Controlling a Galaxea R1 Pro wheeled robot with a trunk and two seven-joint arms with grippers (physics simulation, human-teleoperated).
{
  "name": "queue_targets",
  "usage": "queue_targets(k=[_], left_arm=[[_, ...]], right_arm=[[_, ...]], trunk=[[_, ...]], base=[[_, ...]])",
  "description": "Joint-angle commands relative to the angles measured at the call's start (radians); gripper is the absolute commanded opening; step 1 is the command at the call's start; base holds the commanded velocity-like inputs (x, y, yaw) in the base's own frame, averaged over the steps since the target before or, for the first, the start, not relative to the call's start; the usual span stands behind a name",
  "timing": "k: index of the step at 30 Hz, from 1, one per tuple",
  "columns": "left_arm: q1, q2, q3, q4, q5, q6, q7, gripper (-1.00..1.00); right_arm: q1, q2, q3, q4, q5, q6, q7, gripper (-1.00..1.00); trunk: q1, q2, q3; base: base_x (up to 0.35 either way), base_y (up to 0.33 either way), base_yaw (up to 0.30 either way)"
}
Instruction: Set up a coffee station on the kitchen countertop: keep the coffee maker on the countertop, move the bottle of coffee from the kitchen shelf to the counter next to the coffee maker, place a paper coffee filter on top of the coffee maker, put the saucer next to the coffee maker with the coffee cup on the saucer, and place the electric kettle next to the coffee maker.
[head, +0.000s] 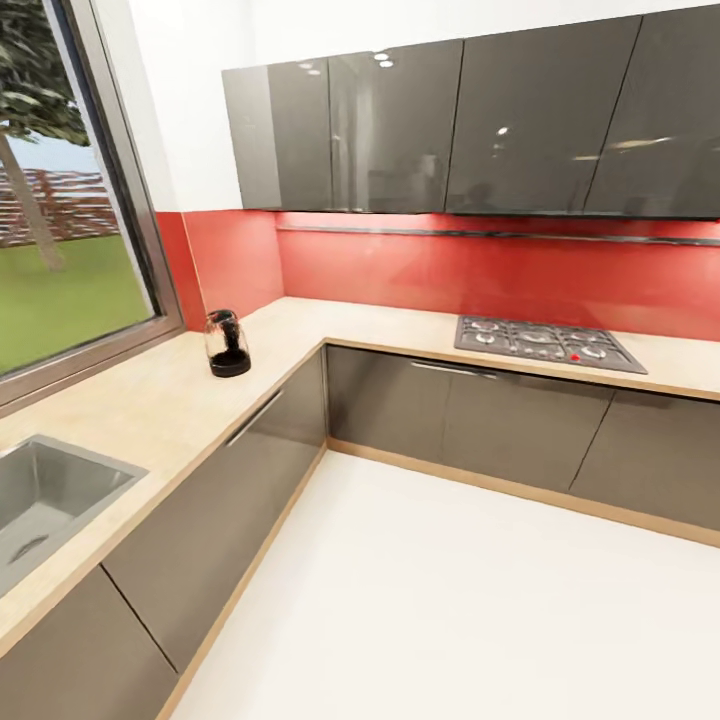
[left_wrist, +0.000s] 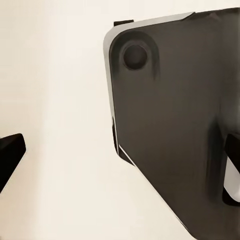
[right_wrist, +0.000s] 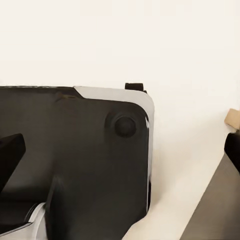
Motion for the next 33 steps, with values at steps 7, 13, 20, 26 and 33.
queue_targets(k=[7,13,20,26,33], left_arm=[[-0.001,0.0,0.008,0.001,-0.008,-0.004,-0.002,1.0],[-0.001,0.0,0.008,0.001,-0.008,-0.005,-0.003,1.0],[-0.001,0.0,0.008,0.001,-0.008,-0.005,-0.002,1.0],[-0.001,-0.001,0.008,0.001,-0.008,-0.005,-0.002,1.0],[-0.001,-0.001,0.008,0.001,-0.008,-0.005,-0.003,1.0]], right_arm=[[-0.001,0.0,-0.009,0.001,0.009,-0.003,0.004,1.0],[-0.001,0.0,-0.009,0.001,0.009,-0.003,0.004,1.0],[-0.001,0.0,-0.009,0.001,0.009,-0.003,0.004,1.0],[-0.001,0.0,-0.009,0.001,0.008,-0.003,0.004,1.0],[-0.001,0.001,-0.009,0.001,0.008,-0.003,0.004,1.0]], trunk=[[0.001,-0.002,-0.002],[0.001,-0.002,-0.002],[0.001,-0.002,-0.002],[0.001,-0.002,-0.002],[0.001,-0.002,-0.002]], base=[[0.337,0.101,0.0],[0.337,0.084,0.0],[0.337,0.011,0.0],[0.337,0.001,0.0],[0.337,-0.054,0.0]])
